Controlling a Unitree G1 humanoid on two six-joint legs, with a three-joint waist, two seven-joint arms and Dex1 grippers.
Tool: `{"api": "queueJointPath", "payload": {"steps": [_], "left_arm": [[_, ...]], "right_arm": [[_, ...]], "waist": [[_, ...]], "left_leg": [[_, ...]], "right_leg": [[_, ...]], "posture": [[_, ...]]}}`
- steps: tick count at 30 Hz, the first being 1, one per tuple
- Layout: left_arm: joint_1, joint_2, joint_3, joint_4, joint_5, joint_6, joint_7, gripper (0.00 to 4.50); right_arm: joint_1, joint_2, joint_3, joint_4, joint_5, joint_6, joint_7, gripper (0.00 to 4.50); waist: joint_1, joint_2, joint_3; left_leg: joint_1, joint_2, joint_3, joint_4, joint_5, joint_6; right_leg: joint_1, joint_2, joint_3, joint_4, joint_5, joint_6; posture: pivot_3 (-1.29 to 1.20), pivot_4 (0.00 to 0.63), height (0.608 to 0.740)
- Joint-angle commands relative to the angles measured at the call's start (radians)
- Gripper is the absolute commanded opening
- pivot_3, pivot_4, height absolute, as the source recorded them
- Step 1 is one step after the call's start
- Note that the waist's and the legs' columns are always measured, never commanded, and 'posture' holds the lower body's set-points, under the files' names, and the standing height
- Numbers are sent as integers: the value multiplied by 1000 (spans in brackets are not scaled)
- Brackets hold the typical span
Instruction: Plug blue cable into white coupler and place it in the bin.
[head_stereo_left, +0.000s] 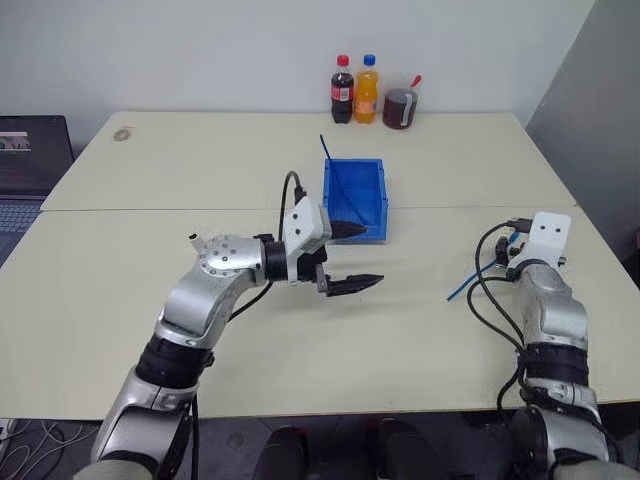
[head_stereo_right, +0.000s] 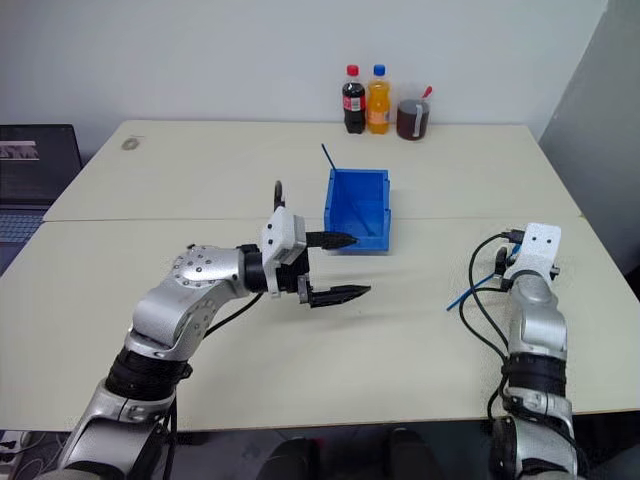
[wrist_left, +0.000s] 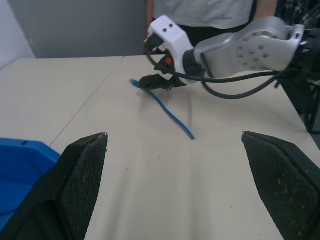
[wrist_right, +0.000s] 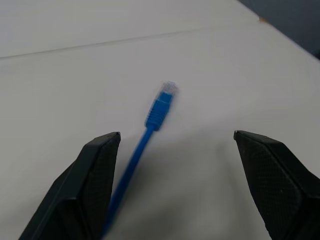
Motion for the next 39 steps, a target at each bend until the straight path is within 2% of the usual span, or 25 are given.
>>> {"api": "queueJointPath", "payload": {"steps": [1, 7, 15, 18, 19, 31, 32, 39], "left_arm": [[-8, 4, 1, 6, 4, -35, -29, 4500], [20, 9, 4, 2, 19, -45, -33, 4500], [24, 9, 23, 11, 31, -52, -17, 4500], [28, 11, 25, 12, 34, -53, -13, 4500], [29, 11, 25, 11, 35, -53, -12, 4500], [29, 18, 26, 14, 28, -46, -7, 4500], [31, 19, 25, 13, 29, -45, -8, 4500], [59, 30, 13, 15, 55, -63, -7, 4500]], "right_arm": [[-64, -20, -27, 62, 27, -45, -30, 3852], [-80, 1, -6, 106, 45, -42, -40, 3852], [-93, 33, -2, 108, 75, -34, -69, 3852], [-101, 54, 1, 105, 84, -34, -76, 3402], [-103, 59, -2, 108, 87, -30, -83, 3039], [-95, 37, 13, 129, 80, -39, -87, 185], [-93, 34, 16, 129, 79, -42, -82, 39], [-61, -8, 104, 135, 50, -90, 31, 39]], "waist": [[-1, 0, 0], [0, 0, 0], [-4, 0, 0], [-10, 0, 0], [-13, 0, 0], [-15, 0, 0], [-15, 0, 0], [-16, 0, 0]], "left_leg": [[0, 0, 2, 0, 0, 0], [0, 0, 9, 0, 0, 0], [0, 0, 11, 1, 0, 0], [0, 0, 11, 1, 0, 0], [0, 0, 11, 1, 0, 0], [0, 0, 11, 1, 0, 0], [0, 0, 11, 1, 0, 0], [0, 0, 11, 1, 0, 0]], "right_leg": [[0, 0, 1, 0, 0, -1], [-4, 0, 14, 0, 2, 1], [-5, 0, 16, 0, 2, 4], [-5, 1, 16, 1, 2, 4], [-5, 1, 17, 0, 2, 4], [-5, 1, 17, 1, 2, 4], [-5, 1, 17, 1, 2, 4], [-5, 1, 17, 0, 2, 5]], "posture": [[0, 150, 740], [0, 150, 740], [0, 150, 740], [0, 150, 740], [0, 150, 740], [0, 150, 740], [0, 150, 740], [0, 150, 740]]}}
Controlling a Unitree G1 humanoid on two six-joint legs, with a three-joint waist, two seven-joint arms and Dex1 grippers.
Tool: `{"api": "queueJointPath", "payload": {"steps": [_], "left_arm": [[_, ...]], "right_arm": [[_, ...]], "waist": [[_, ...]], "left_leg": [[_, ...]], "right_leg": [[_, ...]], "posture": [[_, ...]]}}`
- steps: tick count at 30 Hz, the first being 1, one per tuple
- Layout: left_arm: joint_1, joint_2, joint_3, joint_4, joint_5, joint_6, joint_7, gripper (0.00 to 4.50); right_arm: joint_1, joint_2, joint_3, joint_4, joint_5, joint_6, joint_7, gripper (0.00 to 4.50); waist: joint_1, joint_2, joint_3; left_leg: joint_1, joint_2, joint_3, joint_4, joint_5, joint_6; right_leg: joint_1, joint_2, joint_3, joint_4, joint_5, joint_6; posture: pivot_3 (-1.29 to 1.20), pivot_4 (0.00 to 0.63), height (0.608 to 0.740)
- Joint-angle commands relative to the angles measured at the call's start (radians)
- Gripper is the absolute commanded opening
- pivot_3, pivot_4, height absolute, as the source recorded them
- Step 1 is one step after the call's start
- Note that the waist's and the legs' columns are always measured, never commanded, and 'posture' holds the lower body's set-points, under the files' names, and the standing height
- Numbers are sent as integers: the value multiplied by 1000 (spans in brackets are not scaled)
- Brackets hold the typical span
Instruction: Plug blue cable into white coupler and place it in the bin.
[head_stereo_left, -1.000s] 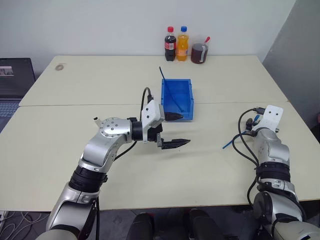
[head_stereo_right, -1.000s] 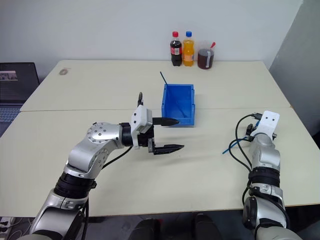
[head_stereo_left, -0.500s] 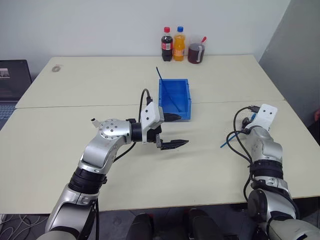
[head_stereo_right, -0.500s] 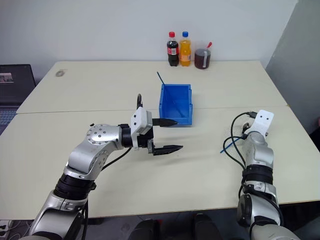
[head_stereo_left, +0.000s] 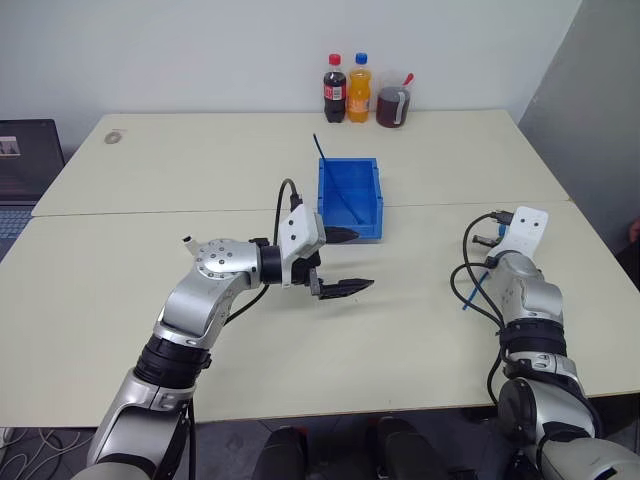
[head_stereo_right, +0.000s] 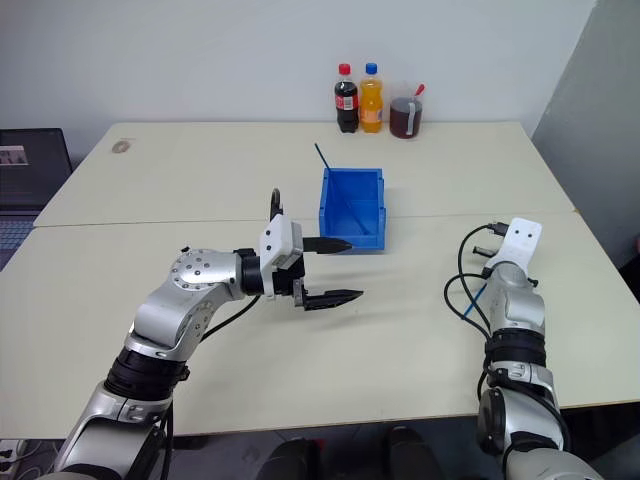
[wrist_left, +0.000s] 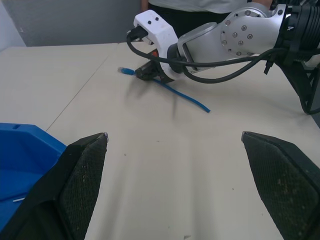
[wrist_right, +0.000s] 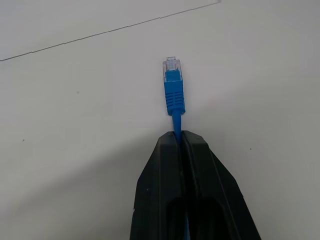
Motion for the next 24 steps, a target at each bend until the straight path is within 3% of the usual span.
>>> {"api": "queueJointPath", "payload": {"steps": [1, 5, 7, 9, 11, 13, 17, 24], "left_arm": [[18, 16, 19, -26, 4, -24, 0, 4500], [62, 75, 82, -59, -10, -12, 4, 4500], [151, 153, 150, -83, 24, -65, 11, 4500], [213, 187, 200, -114, 18, -69, 29, 4500], [390, 213, 321, -214, -17, -45, 64, 4500], [570, 199, 424, -332, -42, -15, 110, 4500], [948, 61, 525, -564, -32, -16, 250, 4500], [1335, -183, 445, -726, 117, -163, 442, 4500]], "right_arm": [[26, -46, 60, -11, -5, -22, 128, 39], [83, -181, 175, -88, -16, -42, 391, 39], [123, -297, 246, -165, 33, -73, 672, 39], [145, -361, 282, -213, 73, -89, 841, 39], [162, -434, 331, -335, 199, -57, 1129, 39], [138, -463, 400, -388, 238, -62, 1300, 39], [-21, -300, 570, -317, 181, -133, 1390, 39], [-172, -20, 761, -44, 21, -347, 1396, 39]], "waist": [[0, 0, 0], [-2, 0, 0], [-4, 0, 0], [-8, 2, 1], [-12, 2, 2], [-23, 2, 2], [-32, -2, 3], [9, -3, 3]], "left_leg": [[0, 0, 0, 0, 0, 0], [0, 0, 0, 0, 0, 0], [0, 0, 0, 0, 0, 0], [1, 1, 1, -1, -1, 2], [1, 1, 0, -1, -3, 4], [3, 3, -1, 0, -5, 8], [2, 12, -1, 1, -6, 8], [3, 15, -1, 3, -5, 8]], "right_leg": [[0, 0, 0, 0, 0, 0], [0, 0, 0, 0, 0, 0], [-1, 0, 0, 0, -1, 1], [-2, 1, 2, -1, -1, 1], [-2, 1, 1, -1, -1, 1], [-2, 2, 3, -1, 0, 0], [-1, 0, 3, -2, -1, 2], [0, 7, -1, 0, 1, -5]], "posture": [[0, 150, 740], [0, 150, 740], [0, 150, 740], [0, 150, 740], [0, 150, 740], [0, 150, 740], [0, 150, 740], [0, 150, 740]]}}
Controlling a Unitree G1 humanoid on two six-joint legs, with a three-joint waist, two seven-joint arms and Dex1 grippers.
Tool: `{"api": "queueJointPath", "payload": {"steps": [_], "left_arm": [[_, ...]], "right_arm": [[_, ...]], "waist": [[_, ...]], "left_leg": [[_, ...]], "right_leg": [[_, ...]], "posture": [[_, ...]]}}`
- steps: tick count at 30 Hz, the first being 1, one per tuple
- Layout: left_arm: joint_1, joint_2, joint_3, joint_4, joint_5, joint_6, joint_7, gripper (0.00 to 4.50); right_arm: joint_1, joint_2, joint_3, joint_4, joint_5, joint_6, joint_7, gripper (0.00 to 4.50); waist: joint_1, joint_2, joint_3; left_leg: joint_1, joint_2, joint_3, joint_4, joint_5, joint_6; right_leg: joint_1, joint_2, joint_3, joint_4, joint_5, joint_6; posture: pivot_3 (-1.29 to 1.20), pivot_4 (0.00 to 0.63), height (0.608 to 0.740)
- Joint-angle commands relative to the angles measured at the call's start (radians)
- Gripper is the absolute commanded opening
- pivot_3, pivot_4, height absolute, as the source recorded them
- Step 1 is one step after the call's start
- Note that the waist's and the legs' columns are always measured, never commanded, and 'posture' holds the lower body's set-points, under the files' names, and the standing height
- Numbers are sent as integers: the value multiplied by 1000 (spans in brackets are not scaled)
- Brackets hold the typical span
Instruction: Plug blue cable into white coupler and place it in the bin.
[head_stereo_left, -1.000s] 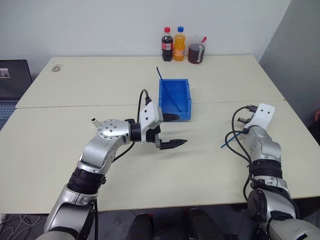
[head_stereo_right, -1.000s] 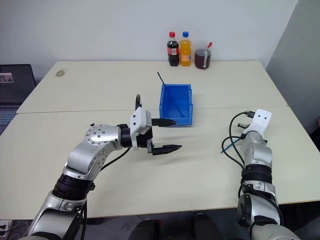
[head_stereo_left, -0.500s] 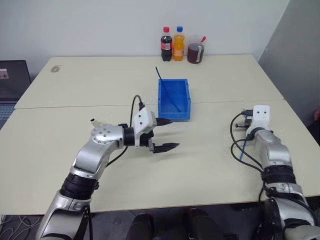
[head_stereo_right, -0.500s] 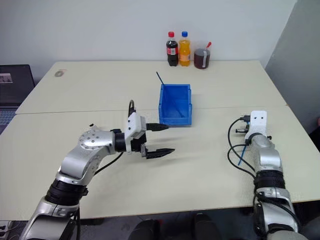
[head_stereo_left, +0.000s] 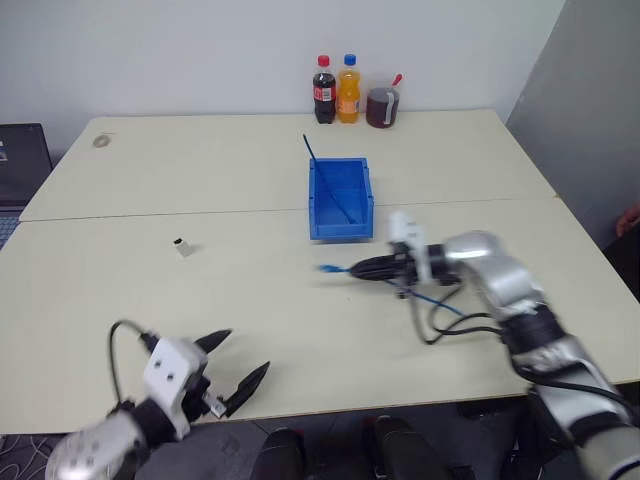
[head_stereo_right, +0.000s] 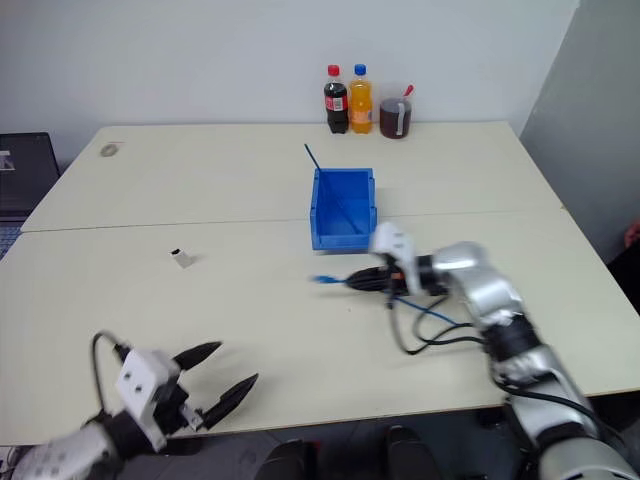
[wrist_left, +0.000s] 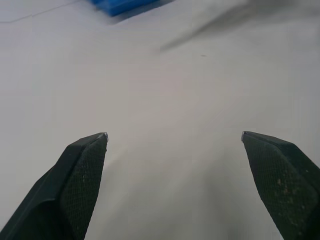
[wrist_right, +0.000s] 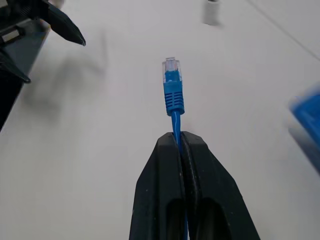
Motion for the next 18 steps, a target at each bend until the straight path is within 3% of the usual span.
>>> {"api": "queueJointPath", "payload": {"steps": [1, 5, 11, 15, 18], "left_arm": [[158, -95, -71, -70, 92, -134, 86, 4500], [261, -189, -127, -53, 162, -231, 170, 4500], [239, -179, -212, -1, 215, -273, 191, 4500], [119, -58, -137, 35, 170, -219, 129, 4500], [-61, 92, -38, 148, 105, -182, 45, 4500]], "right_arm": [[-44, 74, 63, 147, -81, -143, 15, 39], [-58, 132, 103, 288, -151, -258, 18, 39], [-42, 142, 86, 364, -170, -314, 36, 1327], [13, 89, 25, 215, -111, -207, 47, 2340], [89, 39, -84, -55, 19, 36, 10, 3166]], "waist": [[11, -1, -1], [10, -4, -2], [11, -3, -2], [15, -3, -2], [22, -1, -1]], "left_leg": [[-1, 0, 0, 0, 0, 0], [-1, 0, 8, 0, -1, -1], [-1, 0, 8, 0, -1, -1], [0, 0, 6, 0, -1, -1], [0, 1, 5, 0, -1, -1]], "right_leg": [[0, 0, 0, 0, -1, -2], [-1, 0, 5, -3, -2, -3], [-2, 1, 5, -2, -4, -5], [-2, 5, 4, 0, -4, -8], [-2, 7, 3, 1, -2, -6]], "posture": [[0, 150, 740], [0, 150, 740], [0, 150, 740], [0, 150, 740], [0, 150, 740]]}}
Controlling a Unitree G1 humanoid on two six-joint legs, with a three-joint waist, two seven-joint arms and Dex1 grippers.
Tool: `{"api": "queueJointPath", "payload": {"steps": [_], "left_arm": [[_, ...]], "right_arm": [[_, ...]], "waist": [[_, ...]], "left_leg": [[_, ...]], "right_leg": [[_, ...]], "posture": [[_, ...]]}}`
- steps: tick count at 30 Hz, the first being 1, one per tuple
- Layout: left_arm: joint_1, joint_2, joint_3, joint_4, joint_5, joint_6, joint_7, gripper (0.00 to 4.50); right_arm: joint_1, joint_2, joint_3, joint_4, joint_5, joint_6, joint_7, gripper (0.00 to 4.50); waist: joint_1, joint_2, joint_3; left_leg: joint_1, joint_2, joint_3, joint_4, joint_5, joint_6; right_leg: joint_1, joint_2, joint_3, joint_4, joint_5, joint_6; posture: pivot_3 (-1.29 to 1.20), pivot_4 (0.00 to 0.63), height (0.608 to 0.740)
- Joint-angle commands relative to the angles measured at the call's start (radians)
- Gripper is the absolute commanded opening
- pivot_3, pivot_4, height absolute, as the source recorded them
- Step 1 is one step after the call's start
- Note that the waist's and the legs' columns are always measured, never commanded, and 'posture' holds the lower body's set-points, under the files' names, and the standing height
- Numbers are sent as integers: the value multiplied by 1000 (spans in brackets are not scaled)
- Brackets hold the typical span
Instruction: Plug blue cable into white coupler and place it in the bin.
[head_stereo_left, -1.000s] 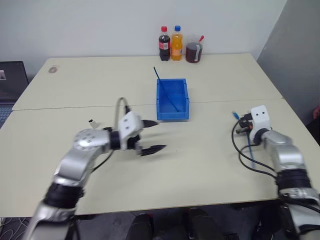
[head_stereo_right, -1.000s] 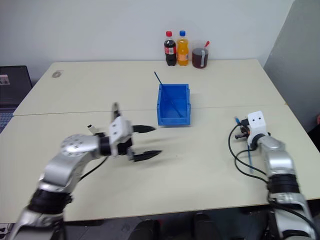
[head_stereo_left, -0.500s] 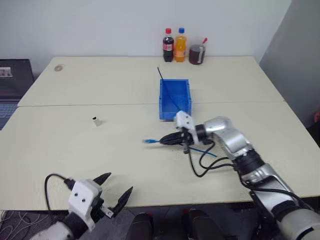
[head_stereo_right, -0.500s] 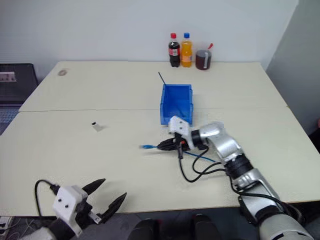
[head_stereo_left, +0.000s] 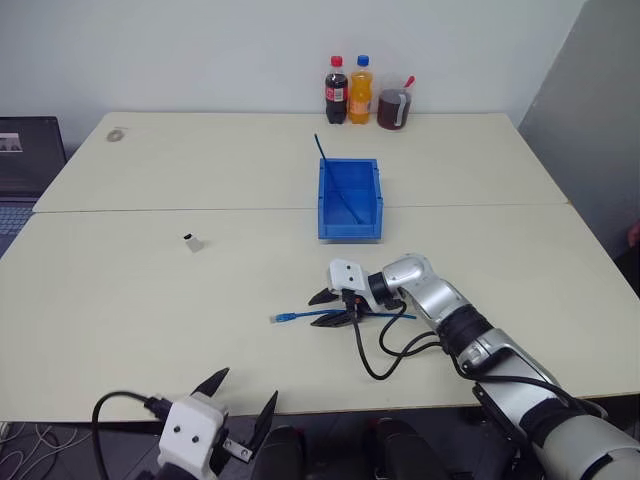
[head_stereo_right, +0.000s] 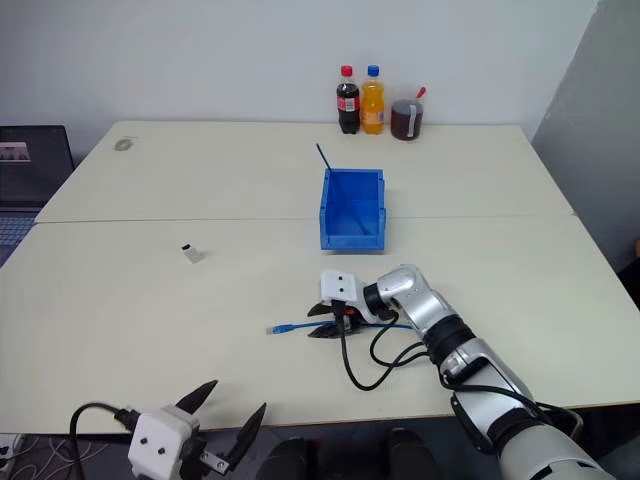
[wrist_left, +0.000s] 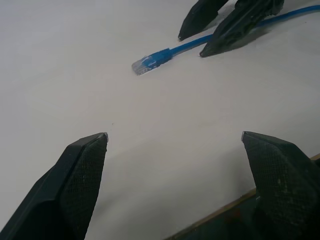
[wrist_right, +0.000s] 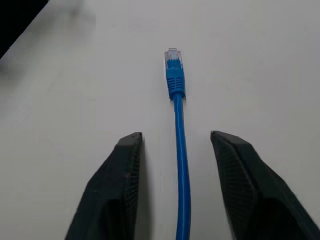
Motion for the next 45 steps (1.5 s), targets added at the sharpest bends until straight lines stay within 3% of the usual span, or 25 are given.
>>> {"api": "queueJointPath", "payload": {"steps": [1, 4, 9, 18, 30, 40, 45], "left_arm": [[-204, 176, 128, 137, -94, 41, -114, 4500], [-399, 307, 111, 278, -151, 50, -251, 4500], [-673, 418, -33, 515, -176, 17, -496, 4500], [-1022, 436, -270, 943, -59, -98, -755, 4500], [-1122, 439, -312, 1102, -43, -148, -841, 2290], [-1064, 446, -291, 1035, -68, -116, -840, 1105], [-1041, 432, -263, 934, -109, -1, -806, 520]], "right_arm": [[79, -66, -159, -375, 181, 301, -41, 3292], [186, -145, -254, -674, 303, 524, -101, 3894], [393, -284, -334, -976, 395, 635, -148, 3894], [505, -317, -380, -1072, 393, 647, -326, 3894], [587, -316, -417, -1139, 424, 652, -454, 3906], [542, -309, -398, -1112, 430, 638, -483, 3906], [517, -295, -391, -1094, 445, 645, -485, 3906]], "waist": [[11, 3, 2], [9, 4, 2], [7, 3, 1], [-3, 3, 0], [-1, 5, -2], [-3, 5, -4], [-5, 5, -4]], "left_leg": [[-1, 0, -2, 0, 0, 0], [-1, 1, -5, 0, 0, 0], [-2, 0, -4, -1, 0, -1], [0, 1, -3, 0, 0, 0], [1, 1, -2, 0, 0, 0], [1, 1, -1, 0, 0, 0], [1, 1, -1, 0, 0, 0]], "right_leg": [[0, 0, -2, 1, 1, 1], [0, 2, -5, 2, 1, 1], [1, 2, -4, -1, 1, 1], [0, 4, -4, 1, 3, 3], [1, 3, -3, 2, 3, 3], [1, 3, -2, 1, 3, 3], [1, 3, -1, 1, 3, 3]], "posture": [[0, 150, 740], [0, 150, 740], [0, 150, 740], [0, 150, 740], [0, 150, 740], [0, 150, 740], [0, 150, 740]]}}
